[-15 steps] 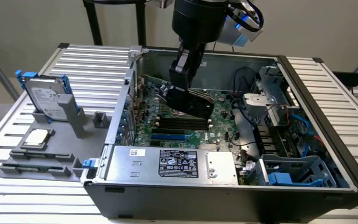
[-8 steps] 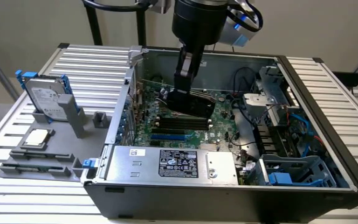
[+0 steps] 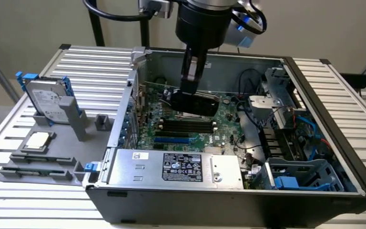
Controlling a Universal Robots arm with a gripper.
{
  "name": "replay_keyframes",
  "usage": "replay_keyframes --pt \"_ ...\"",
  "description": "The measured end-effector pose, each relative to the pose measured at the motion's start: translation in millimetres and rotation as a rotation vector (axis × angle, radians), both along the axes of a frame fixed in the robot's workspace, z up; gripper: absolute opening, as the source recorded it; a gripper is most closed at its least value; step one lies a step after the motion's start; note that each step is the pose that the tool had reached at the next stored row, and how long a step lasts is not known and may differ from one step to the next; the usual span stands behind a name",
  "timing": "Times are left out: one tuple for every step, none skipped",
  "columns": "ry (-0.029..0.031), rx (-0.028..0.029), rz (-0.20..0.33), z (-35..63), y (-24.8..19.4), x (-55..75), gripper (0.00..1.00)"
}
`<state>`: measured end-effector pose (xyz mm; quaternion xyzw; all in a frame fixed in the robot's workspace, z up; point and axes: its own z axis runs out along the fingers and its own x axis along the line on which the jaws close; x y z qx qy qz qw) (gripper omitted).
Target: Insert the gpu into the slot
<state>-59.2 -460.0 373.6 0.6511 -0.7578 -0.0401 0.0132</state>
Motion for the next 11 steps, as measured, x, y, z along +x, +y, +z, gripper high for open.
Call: replay_keyframes --pt "-0.0001 0.0001 0.017 -1.7 0.0 0.0 0.26" --pt "-0.0004 0.0003 0.034 -3.4 0.0 -0.1 0.26" --pt "-0.0007 0.0006 0.050 -5.1 0.0 -0.2 0.26" --pt "-0.0011 0.0010 0.064 -6.8 0.0 -0.3 0.26" --pt "-0.0013 0.0010 0.074 -8.6 0.0 -0.3 0.26" --pt "-0.0018 0.0013 0.079 -10.4 0.0 -0.3 0.26" --pt "-0.0023 0.0018 0.082 -12.3 0.0 -0.3 0.26" --pt "-0.0026 0.0025 0.082 -14.1 0.0 -0.3 0.26" --pt "-0.0028 0.0028 0.082 -15.9 0.1 -0.3 0.26" --pt "-0.0029 0.0031 0.082 -17.7 0.1 -0.3 0.26" --pt "-0.0029 0.0033 0.082 -19.6 0.1 -0.3 0.26"
